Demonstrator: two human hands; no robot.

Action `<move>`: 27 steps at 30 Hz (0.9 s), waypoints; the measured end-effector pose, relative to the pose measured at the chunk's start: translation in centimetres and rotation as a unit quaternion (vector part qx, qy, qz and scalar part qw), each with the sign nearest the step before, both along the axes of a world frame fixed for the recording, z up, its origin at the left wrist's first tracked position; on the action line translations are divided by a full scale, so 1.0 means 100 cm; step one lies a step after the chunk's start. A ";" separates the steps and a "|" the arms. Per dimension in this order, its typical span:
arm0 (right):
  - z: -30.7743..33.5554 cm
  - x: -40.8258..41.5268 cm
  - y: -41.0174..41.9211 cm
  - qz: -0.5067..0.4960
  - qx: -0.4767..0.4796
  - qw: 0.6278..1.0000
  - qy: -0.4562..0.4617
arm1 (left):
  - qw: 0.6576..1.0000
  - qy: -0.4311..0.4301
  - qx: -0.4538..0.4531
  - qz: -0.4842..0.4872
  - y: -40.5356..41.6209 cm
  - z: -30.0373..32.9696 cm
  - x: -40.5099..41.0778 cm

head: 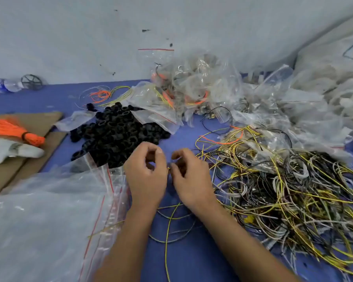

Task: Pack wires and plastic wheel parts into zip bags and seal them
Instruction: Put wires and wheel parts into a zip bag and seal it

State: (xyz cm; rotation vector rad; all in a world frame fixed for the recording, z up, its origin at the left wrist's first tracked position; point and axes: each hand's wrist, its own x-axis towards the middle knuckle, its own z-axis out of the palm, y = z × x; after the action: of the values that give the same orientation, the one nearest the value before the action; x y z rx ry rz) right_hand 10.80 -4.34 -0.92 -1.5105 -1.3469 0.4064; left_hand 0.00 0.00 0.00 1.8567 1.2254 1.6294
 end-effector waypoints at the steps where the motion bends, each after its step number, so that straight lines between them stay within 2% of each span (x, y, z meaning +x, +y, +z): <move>1: -0.003 -0.001 0.002 0.019 0.001 0.999 -0.048 | 0.999 -0.031 -0.017 -0.007 0.000 0.000 -0.001; 3: -0.005 0.000 0.001 0.037 0.012 0.992 -0.118 | 0.995 -0.075 -0.057 -0.016 0.000 0.000 0.000; 8: -0.004 -0.005 0.001 0.063 -0.012 0.981 -0.183 | 0.978 -0.156 -0.112 -0.084 0.012 0.012 -0.007; 13: 0.004 -0.024 -0.010 0.083 0.027 0.940 -0.329 | 0.968 -0.170 -0.123 -0.139 0.015 0.006 -0.036; 15: 0.006 -0.029 -0.014 0.074 0.065 0.933 -0.345 | 0.961 -0.184 -0.147 -0.145 0.009 -0.001 -0.044; 19: 0.004 -0.029 -0.012 0.104 0.074 0.925 -0.359 | 0.897 -0.350 -0.211 -0.167 0.017 0.012 -0.066; 24: 0.000 -0.031 -0.007 0.188 0.072 0.895 -0.397 | 0.846 -0.425 -0.257 -0.195 0.030 0.015 -0.103; 27: -0.006 -0.028 -0.003 0.217 0.108 0.872 -0.425 | 0.776 -0.517 -0.262 -0.250 0.029 0.010 -0.109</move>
State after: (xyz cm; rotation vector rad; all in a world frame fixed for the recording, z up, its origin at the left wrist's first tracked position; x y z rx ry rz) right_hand 7.97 -4.67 -1.51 -1.2122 -2.3559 -0.1885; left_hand -10.89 2.93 1.01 0.6067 0.5057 1.4083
